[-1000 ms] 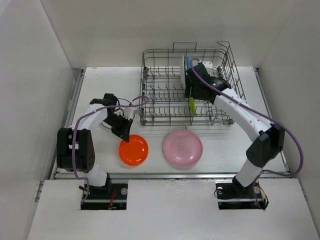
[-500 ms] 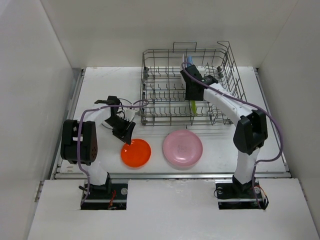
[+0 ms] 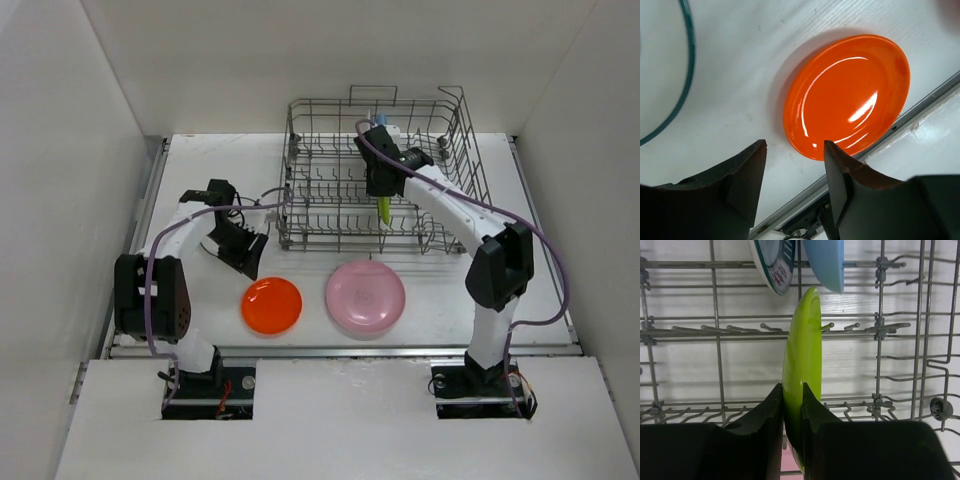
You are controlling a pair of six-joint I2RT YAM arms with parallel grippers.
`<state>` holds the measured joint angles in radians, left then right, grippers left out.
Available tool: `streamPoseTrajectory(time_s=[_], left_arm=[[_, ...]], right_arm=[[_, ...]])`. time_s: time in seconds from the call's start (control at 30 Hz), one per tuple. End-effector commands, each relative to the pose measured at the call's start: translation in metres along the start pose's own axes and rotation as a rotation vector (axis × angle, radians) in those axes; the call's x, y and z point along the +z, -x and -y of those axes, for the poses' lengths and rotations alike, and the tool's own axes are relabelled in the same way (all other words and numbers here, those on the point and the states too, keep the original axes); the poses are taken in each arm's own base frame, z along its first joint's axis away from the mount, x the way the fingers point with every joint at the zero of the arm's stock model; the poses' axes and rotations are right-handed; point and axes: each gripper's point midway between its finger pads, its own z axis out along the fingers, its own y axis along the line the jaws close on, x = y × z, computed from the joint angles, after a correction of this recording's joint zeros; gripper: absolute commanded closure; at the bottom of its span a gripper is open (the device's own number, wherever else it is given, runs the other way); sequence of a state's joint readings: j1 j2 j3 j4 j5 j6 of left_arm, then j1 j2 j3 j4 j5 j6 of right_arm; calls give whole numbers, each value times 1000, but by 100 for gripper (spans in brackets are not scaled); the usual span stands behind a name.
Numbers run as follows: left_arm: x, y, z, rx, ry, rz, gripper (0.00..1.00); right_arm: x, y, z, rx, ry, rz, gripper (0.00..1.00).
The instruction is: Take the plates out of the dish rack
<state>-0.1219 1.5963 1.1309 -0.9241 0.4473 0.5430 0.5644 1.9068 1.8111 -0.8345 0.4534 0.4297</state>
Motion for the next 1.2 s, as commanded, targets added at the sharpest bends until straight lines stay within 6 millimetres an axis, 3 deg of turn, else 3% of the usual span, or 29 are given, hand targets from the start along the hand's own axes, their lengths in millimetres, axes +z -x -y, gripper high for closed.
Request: streamPoseTrajectory(time_s=[0.0,0.2,0.33,0.43,0.57,0.6,0.67,0.7,0.83,0.87,0.93,1.03,1.07,1.13,1.17], left_arm=[[-29,12,4,61,52,67,52],[-35,9,7,43,66,73,47],[-36,3,1,28,93,64,47],[-45,-4,-3,-18,93,78,47],[-56,-15,-12,-109,117,139,47],[-62,-17,-12,-121,125,171,47],[-76,-19,-19,-179,127,249,46],[-82,-22,-20,-204,127,274,46],[-118,-31,-37,-341,223,416,43],[-125,-37,-46,-392,258,441,40],[-133,-42,-61,-442,334,471,37],[-130,-60,-81,-517,442,446,35],[-133,-64,-84,-529,470,442,35],[-132,-73,-88,-564,493,420,35],[-131,-77,-88,-575,497,422,35]], right_arm=[[-98,86,36,46,-115,315,100],[-152,114,24,-87,-86,505,100],[-164,106,13,-125,-72,523,100],[-187,100,-4,-164,-12,551,100],[-234,35,-82,-344,335,511,100],[-251,-1,-106,-426,439,489,100],[-265,-44,-133,-483,551,433,100],[-282,-71,-147,-525,619,412,100],[-289,-140,-186,-635,652,324,100],[-291,-150,-193,-644,651,314,100],[-280,-182,-214,-712,631,280,100],[-257,-206,-230,-747,565,252,100],[-247,-220,-244,-767,544,242,100],[-234,-224,-251,-775,492,249,100],[-231,-217,-256,-759,453,285,100]])
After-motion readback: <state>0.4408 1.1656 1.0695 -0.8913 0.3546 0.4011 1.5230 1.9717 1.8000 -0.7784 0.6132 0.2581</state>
